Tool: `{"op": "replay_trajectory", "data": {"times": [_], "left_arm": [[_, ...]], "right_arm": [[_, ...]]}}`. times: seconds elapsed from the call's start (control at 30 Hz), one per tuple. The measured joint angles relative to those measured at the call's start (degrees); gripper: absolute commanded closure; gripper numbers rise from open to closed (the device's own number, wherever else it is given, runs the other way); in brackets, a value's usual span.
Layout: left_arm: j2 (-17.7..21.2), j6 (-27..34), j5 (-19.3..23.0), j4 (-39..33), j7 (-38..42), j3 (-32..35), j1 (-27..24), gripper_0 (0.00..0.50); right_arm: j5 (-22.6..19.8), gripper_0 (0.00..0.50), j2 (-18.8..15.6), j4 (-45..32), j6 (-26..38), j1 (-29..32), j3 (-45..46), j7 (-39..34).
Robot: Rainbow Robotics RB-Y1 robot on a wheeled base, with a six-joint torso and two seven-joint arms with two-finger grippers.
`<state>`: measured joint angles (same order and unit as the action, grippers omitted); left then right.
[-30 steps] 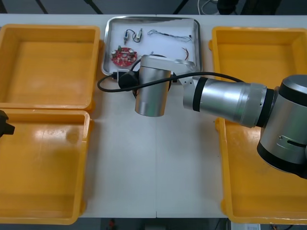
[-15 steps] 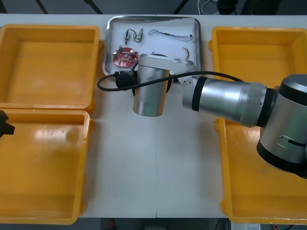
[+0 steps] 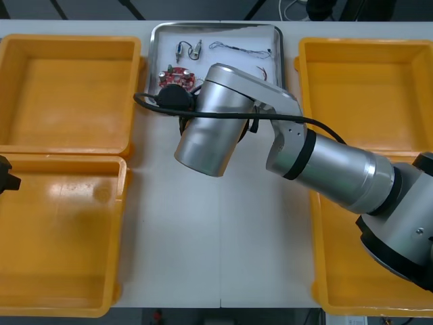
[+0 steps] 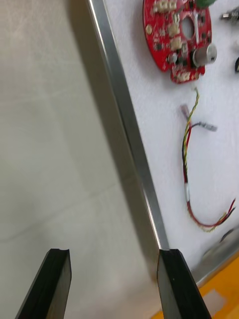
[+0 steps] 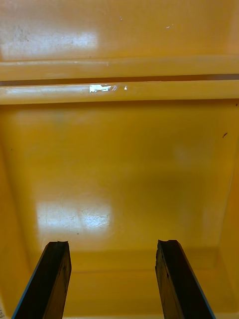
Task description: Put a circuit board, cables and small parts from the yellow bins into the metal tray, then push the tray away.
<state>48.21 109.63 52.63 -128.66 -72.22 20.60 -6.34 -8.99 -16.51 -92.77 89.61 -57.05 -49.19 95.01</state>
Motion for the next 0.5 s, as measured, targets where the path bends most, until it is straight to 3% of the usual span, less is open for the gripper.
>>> {"op": "replay_trajectory", "data": {"times": [0.33, 0.5], "left_arm": [[0.0, 0.0, 0.0, 0.0, 0.0, 0.0, 0.0, 0.000], [0.0, 0.0, 0.0, 0.0, 0.0, 0.0, 0.0, 0.000]], "right_arm": [[0.2, 0.000, 0.0, -17.2, 18.1, 10.8, 11.8, 0.0], [0.3, 0.000, -1.1, -27.6, 20.1, 17.3, 18.6, 0.0]]}}
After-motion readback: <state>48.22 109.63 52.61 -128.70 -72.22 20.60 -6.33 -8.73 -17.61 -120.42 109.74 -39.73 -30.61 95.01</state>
